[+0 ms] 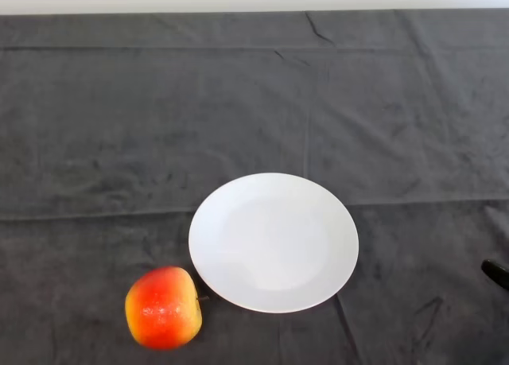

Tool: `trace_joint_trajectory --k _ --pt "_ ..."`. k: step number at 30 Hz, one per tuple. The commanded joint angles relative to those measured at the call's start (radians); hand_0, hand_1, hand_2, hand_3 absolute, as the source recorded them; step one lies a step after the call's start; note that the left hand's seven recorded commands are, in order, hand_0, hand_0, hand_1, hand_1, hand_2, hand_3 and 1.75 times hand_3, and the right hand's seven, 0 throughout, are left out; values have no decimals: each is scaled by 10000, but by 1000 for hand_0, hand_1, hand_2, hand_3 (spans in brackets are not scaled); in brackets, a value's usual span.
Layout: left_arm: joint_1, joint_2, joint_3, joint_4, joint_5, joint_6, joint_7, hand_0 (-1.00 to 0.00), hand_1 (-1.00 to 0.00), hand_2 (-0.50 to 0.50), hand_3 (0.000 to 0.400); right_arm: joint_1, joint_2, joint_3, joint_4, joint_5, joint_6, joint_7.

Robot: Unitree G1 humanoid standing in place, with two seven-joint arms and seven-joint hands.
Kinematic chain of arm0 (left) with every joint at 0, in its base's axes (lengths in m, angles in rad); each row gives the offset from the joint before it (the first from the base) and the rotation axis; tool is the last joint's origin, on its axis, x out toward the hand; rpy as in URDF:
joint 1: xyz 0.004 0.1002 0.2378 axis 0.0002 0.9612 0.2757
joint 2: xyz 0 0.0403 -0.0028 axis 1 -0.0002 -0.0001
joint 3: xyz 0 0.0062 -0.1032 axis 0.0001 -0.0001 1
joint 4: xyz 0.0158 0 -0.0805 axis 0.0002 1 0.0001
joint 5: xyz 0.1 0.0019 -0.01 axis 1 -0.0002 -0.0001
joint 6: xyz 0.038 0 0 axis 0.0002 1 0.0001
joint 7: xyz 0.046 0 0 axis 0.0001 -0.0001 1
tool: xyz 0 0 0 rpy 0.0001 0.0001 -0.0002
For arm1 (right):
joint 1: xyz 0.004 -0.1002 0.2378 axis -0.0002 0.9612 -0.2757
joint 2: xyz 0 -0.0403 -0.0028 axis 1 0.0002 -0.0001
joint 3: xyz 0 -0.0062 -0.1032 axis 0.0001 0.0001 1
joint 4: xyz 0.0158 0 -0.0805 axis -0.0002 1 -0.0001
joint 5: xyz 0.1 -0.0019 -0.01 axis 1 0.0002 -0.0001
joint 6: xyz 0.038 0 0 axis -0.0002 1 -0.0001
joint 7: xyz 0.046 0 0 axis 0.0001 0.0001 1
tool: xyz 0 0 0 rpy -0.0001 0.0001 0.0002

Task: Move the apple to the plate

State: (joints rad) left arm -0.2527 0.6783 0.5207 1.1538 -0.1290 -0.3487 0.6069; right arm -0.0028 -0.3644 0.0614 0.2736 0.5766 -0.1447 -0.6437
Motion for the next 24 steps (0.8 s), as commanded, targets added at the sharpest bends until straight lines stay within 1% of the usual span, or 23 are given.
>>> trace_joint_trajectory --k 1,6,11,19,24 --pt "-185 526 -299 -505 418 120 155 0 0 0 0 187 162 89 306 324 199 94" --pt "-517 645 -501 -523 637 197 238 0 0 0 0 186 161 91 306 325 198 93" --pt "-838 721 -783 -557 928 122 287 0 0 0 0 186 160 92 306 326 198 92" --pt "-1206 964 -1134 -548 1285 -143 92 0 0 0 0 186 159 94 307 329 197 91" --pt "-1592 905 -1445 -521 1539 -241 5 0 0 0 0 186 158 96 307 330 196 90"
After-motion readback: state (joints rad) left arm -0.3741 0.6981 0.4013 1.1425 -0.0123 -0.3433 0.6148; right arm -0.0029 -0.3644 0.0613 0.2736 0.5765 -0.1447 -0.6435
